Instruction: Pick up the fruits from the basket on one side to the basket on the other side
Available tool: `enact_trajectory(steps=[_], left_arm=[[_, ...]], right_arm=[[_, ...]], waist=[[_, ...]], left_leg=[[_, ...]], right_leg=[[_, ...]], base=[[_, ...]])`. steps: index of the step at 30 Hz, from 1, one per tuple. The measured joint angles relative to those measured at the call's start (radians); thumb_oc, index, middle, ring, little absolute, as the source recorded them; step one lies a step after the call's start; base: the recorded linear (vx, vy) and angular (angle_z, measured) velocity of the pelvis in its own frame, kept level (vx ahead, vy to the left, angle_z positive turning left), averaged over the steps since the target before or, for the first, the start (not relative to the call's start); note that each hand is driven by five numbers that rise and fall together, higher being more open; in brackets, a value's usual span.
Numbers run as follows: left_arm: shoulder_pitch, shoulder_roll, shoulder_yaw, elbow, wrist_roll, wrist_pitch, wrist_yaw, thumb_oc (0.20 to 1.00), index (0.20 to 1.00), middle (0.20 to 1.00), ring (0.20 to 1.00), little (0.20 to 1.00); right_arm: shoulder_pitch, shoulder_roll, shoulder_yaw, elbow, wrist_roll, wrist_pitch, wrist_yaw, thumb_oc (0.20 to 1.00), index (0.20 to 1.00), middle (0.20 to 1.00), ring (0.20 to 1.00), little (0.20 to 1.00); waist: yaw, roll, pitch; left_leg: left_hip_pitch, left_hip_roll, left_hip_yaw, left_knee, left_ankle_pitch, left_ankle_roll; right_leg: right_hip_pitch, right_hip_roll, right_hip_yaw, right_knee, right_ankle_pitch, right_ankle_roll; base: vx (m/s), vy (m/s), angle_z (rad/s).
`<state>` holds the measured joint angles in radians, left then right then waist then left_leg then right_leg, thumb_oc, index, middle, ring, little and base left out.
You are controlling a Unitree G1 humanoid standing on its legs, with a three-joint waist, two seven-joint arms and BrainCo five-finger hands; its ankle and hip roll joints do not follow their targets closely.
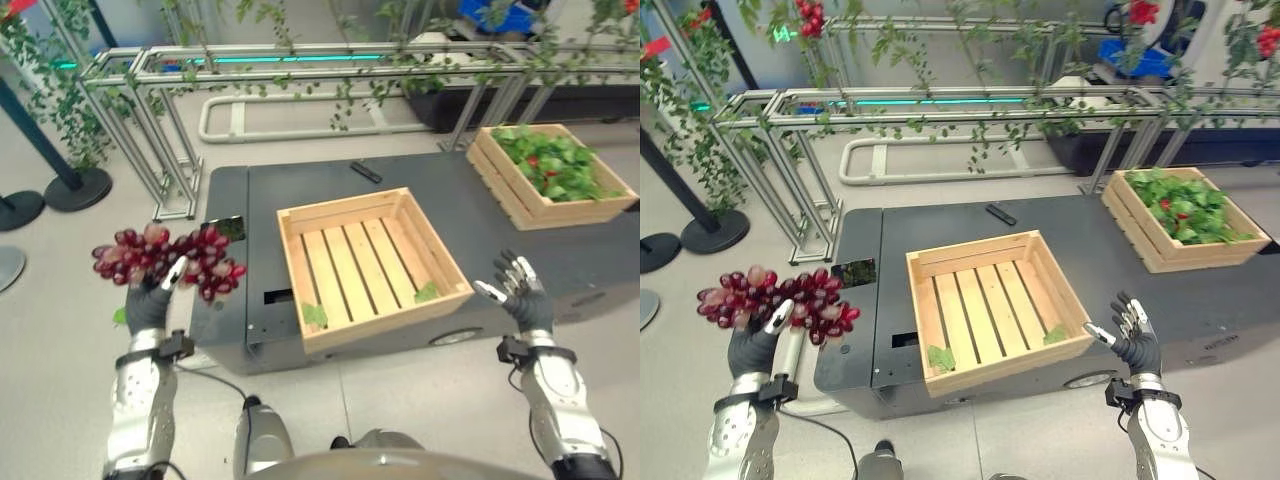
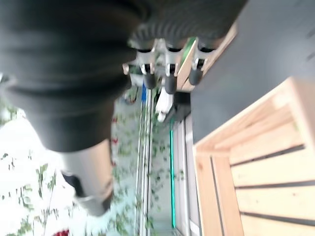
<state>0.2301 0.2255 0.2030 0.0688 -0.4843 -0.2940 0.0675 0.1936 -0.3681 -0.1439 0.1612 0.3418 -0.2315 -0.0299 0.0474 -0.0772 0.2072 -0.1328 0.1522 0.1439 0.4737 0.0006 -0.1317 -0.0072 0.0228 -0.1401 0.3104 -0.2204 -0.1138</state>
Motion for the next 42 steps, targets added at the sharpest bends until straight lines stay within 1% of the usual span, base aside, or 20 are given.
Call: enact_trajectory(steps=[2,4,5,6,7,8,10,11,13,15,16,17,19,20,22,24,30,37,39,42], left_arm=[[-0.014,-0.006,0.000,0.011,-0.009,-0.002,0.005,0.200,0.200,0.200,0.200,0.200],[-0.055,-0.010,-0.007,0.012,-0.008,-0.004,0.013,0.200,0.200,0.200,0.200,0.200],[-0.066,-0.007,-0.013,0.008,-0.008,-0.005,0.014,0.200,0.200,0.200,0.200,0.200],[-0.095,-0.006,-0.032,0.006,0.000,-0.006,0.017,0.200,0.200,0.200,0.200,0.200],[-0.115,-0.003,-0.049,0.000,0.000,-0.006,0.022,0.200,0.200,0.200,0.200,0.200],[-0.147,0.003,-0.078,0.002,0.002,-0.008,0.021,0.200,0.200,0.200,0.200,0.200],[-0.160,0.001,-0.111,0.007,0.008,-0.009,0.020,0.200,0.200,0.200,0.200,0.200],[-0.167,0.002,-0.120,0.022,0.049,-0.009,0.027,0.200,0.200,0.200,0.200,0.200],[-0.145,0.027,-0.115,0.026,0.069,-0.016,0.042,0.200,0.200,0.200,0.200,0.200],[-0.127,0.031,-0.096,0.025,0.078,-0.016,0.045,0.200,0.200,0.200,0.200,0.200],[-0.118,0.032,-0.087,0.024,0.078,-0.016,0.050,0.200,0.200,0.200,0.200,0.200],[-0.116,0.039,-0.081,0.024,0.079,-0.016,0.054,0.200,0.200,0.200,0.200,0.200],[-0.115,0.053,-0.068,0.023,0.079,-0.018,0.065,0.200,0.200,0.200,0.200,0.200],[-0.114,0.061,-0.062,0.022,0.079,-0.021,0.068,0.200,0.200,0.200,0.200,0.200],[-0.113,0.088,-0.055,0.022,0.079,-0.021,0.071,0.200,0.200,0.200,0.200,0.200],[-0.105,0.087,-0.057,0.025,0.079,-0.022,0.071,0.200,0.200,0.200,0.200,0.200],[-0.088,0.085,-0.066,0.023,0.079,-0.022,0.068,0.200,0.200,0.200,0.200,0.200],[-0.088,0.084,-0.067,0.015,0.080,-0.022,0.066,0.200,0.200,0.200,0.200,0.200],[-0.085,0.084,-0.067,0.013,0.080,-0.021,0.063,0.200,0.200,0.200,0.200,0.200],[-0.074,0.079,-0.074,0.005,0.083,-0.021,0.045,0.200,0.200,0.200,0.200,0.200]], right_arm=[[-0.002,-0.005,-0.013,0.015,0.000,-0.002,-0.005,1.000,1.000,1.000,1.000,1.000],[0.010,0.003,-0.026,0.014,0.001,-0.002,-0.026,1.000,1.000,1.000,1.000,1.000],[0.010,0.004,-0.028,0.012,0.001,-0.002,-0.029,1.000,1.000,1.000,1.000,1.000],[0.013,0.005,-0.036,0.012,0.002,-0.003,-0.035,1.000,1.000,1.000,1.000,1.000],[0.010,0.006,-0.040,0.012,0.002,-0.003,-0.043,1.000,1.000,1.000,1.000,1.000],[0.011,0.016,-0.039,0.021,0.002,-0.003,-0.046,1.000,1.000,1.000,1.000,1.000],[0.013,0.017,-0.036,0.020,0.000,-0.004,-0.047,1.000,1.000,1.000,1.000,1.000],[0.006,0.042,-0.032,0.046,0.001,-0.007,-0.062,1.000,1.000,1.000,1.000,1.000],[0.000,0.076,0.006,0.043,0.006,-0.008,-0.061,1.000,1.000,1.000,1.000,1.000],[0.016,0.071,0.027,0.034,0.002,-0.007,-0.048,1.000,1.000,1.000,1.000,1.000],[0.019,0.070,0.025,0.038,0.001,-0.007,-0.053,1.000,1.000,1.000,1.000,1.000],[0.017,0.070,0.021,0.039,0.001,-0.007,-0.057,1.000,1.000,1.000,1.000,1.000],[0.018,0.078,0.028,0.037,0.000,-0.007,-0.054,1.000,1.000,1.000,1.000,1.000],[0.013,0.079,0.033,0.034,-0.001,-0.007,-0.053,1.000,1.000,1.000,1.000,1.000],[0.020,0.080,0.039,0.027,-0.019,-0.007,-0.050,1.000,1.000,1.000,1.000,1.000],[0.001,0.075,0.038,0.041,-0.030,-0.007,-0.051,1.000,1.000,1.000,1.000,1.000],[0.009,0.074,0.037,0.039,-0.037,-0.007,-0.049,1.000,1.000,1.000,1.000,1.000],[0.017,0.074,0.037,0.041,-0.037,-0.007,-0.042,1.000,1.000,1.000,1.000,1.000],[0.014,0.074,0.037,0.039,-0.036,-0.007,-0.038,1.000,1.000,1.000,1.000,1.000],[0.012,0.071,0.040,0.032,-0.033,-0.008,-0.019,1.000,1.000,1.000,1.000,1.000]], waist=[[-0.014,0.019,-0.026],[-0.069,0.043,-0.052],[-0.078,0.044,-0.053],[-0.104,0.057,-0.055],[-0.115,0.062,-0.051],[-0.111,0.046,-0.038],[-0.116,0.043,-0.030],[-0.124,0.039,-0.026],[-0.109,0.048,-0.025],[-0.100,0.065,-0.019],[-0.105,0.071,-0.018],[-0.103,0.071,-0.017],[-0.080,0.067,-0.019],[-0.073,0.054,-0.024],[-0.057,0.014,-0.049],[-0.056,0.005,-0.058],[-0.061,-0.001,-0.072],[-0.061,-0.011,-0.089],[-0.059,-0.014,-0.089],[-0.023,-0.013,-0.084]], left_leg=[[0.025,-0.042,-0.015,0.080,-0.105,0.007],[0.127,-0.075,-0.019,0.002,-0.222,0.016],[0.147,-0.084,-0.018,-0.039,-0.236,0.029],[0.173,-0.083,-0.015,-0.127,-0.258,0.058],[0.174,-0.084,-0.007,-0.163,-0.260,0.065],[0.162,-0.113,-0.011,-0.177,-0.258,0.089],[0.146,-0.130,-0.021,-0.186,-0.224,0.112],[0.120,-0.152,-0.036,-0.180,-0.207,0.133],[0.086,-0.158,-0.042,-0.175,-0.189,0.161],[0.059,-0.154,-0.038,-0.186,-0.174,0.186],[0.051,-0.160,-0.038,-0.206,-0.159,0.209],[0.051,-0.159,-0.040,-0.227,-0.135,0.213],[0.055,-0.158,-0.048,-0.262,-0.091,0.196],[0.057,-0.164,-0.049,-0.274,-0.083,0.195],[0.068,-0.195,-0.067,-0.327,-0.045,0.184],[0.078,-0.193,-0.078,-0.356,-0.022,0.168],[0.107,-0.182,-0.111,-0.435,0.027,0.149],[0.125,-0.183,-0.149,-0.484,0.049,0.137],[0.123,-0.188,-0.174,-0.485,0.057,0.135],[0.091,-0.206,-0.250,-0.481,0.072,0.128]], right_leg=[[-0.015,0.003,-0.023,-0.028,0.040,-0.005],[-0.027,0.015,-0.072,-0.049,0.086,-0.017],[-0.039,0.015,-0.072,-0.047,0.077,-0.002],[-0.066,0.015,-0.086,-0.032,0.099,-0.015],[-0.083,0.010,-0.102,-0.029,0.101,-0.005],[-0.110,-0.018,-0.110,-0.014,0.120,0.009],[-0.134,-0.053,-0.134,-0.006,0.126,0.034],[-0.140,-0.079,-0.154,-0.020,0.135,0.083],[-0.166,-0.099,-0.172,-0.039,0.164,0.135],[-0.184,-0.127,-0.158,-0.002,0.161,0.143],[-0.180,-0.153,-0.116,0.021,0.158,0.171],[-0.160,-0.170,-0.054,0.037,0.139,0.207],[-0.111,-0.175,-0.013,0.034,0.116,0.222],[-0.084,-0.168,-0.015,0.011,0.116,0.223],[0.017,-0.170,-0.005,-0.152,0.126,0.231],[0.058,-0.151,-0.003,-0.229,0.147,0.211],[0.097,-0.126,-0.013,-0.269,0.155,0.191],[0.127,-0.114,-0.035,-0.301,0.151,0.183],[0.141,-0.110,-0.054,-0.312,0.150,0.183],[0.150,-0.101,-0.119,-0.316,0.144,0.185]], base=[[-0.26,0.267,-0.14],[-0.39,0.317,0.24],[-0.44,0.371,0.51],[-0.44,0.391,0.43],[-0.36,0.360,0.47],[-0.24,0.222,0.31],[-0.19,0.177,0.32],[-0.22,0.207,0.34],[-0.16,0.135,-0.11],[-0.12,0.119,0.07],[-0.11,0.088,0.48],[-0.07,0.040,0.39],[0.00,-0.047,0.15],[0.02,-0.091,0.15],[0.01,-0.076,0.27],[0.01,-0.111,0.25],[0.00,-0.080,0.15],[-0.01,-0.064,0.20],[-0.03,-0.064,0.32],[-0.13,-0.069,0.63]])
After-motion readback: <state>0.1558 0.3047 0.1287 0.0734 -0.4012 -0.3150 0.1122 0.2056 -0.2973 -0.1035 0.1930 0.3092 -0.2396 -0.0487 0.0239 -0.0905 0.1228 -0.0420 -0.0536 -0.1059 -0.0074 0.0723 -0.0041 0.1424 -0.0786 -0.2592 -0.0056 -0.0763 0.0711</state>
